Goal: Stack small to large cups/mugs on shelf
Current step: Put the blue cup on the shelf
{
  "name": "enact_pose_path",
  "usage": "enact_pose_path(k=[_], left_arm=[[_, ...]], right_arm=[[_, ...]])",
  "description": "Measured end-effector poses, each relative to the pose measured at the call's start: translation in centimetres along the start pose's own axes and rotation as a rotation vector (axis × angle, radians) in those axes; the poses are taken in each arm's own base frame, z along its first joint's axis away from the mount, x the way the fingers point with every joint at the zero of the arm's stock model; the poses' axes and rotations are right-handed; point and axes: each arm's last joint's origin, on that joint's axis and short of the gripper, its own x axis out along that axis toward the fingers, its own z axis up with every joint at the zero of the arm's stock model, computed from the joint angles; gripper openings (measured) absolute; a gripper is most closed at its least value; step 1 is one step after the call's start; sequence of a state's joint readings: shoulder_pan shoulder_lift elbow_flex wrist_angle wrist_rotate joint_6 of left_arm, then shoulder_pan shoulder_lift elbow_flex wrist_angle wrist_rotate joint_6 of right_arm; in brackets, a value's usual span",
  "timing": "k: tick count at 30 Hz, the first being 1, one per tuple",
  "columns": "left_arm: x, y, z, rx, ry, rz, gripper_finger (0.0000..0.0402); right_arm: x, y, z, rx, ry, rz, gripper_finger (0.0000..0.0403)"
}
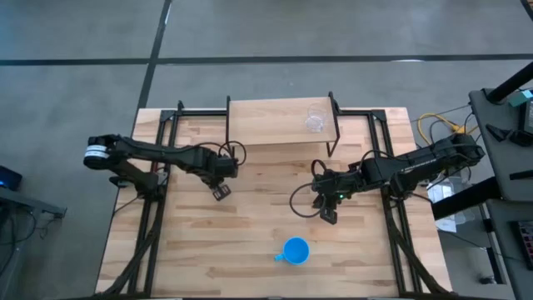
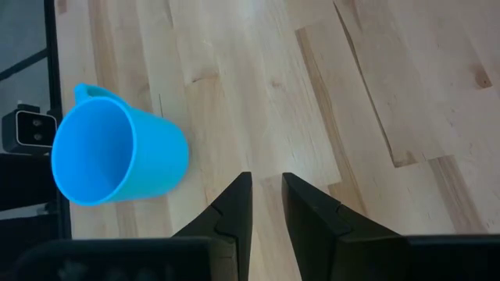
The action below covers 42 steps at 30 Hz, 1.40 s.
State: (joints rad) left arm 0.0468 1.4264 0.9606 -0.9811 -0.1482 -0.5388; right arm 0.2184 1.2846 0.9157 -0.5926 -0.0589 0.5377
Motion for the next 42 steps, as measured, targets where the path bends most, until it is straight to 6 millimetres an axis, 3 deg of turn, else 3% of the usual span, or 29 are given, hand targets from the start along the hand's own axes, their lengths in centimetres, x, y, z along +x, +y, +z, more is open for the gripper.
enact_pose_path(k=[5,15,21,26,35,42], left_arm=[[-2.3,0.2,0.3,-0.020,-0.041,-0.041,0.0001],[-14.3,2.0,0.7,-0.077,-0.300,-0.203,0.0001],[-19.3,2.7,1.2,-0.095,-0.417,-0.273,0.0000],[-20.8,2.2,2.5,-0.033,-0.388,-0.245,0.0000],[-22.4,1.1,6.9,0.134,-0.343,-0.183,0.0000],[-21.3,2.3,11.0,0.226,-0.309,-0.103,0.0000]], right_arm=[[0.0,0.0,0.0,0.000,0.001,-0.001,0.0068],[0.0,-0.1,-0.1,-0.038,0.005,-0.013,0.0068],[-0.1,-0.4,-0.5,-0.035,0.046,-0.040,0.0068],[-0.5,-0.5,-0.7,-0.012,0.053,-0.046,0.0068],[-2.5,0.1,0.2,-0.013,-0.033,-0.025,0.0068],[-3.3,0.5,0.8,-0.015,-0.065,-0.006,0.0068]])
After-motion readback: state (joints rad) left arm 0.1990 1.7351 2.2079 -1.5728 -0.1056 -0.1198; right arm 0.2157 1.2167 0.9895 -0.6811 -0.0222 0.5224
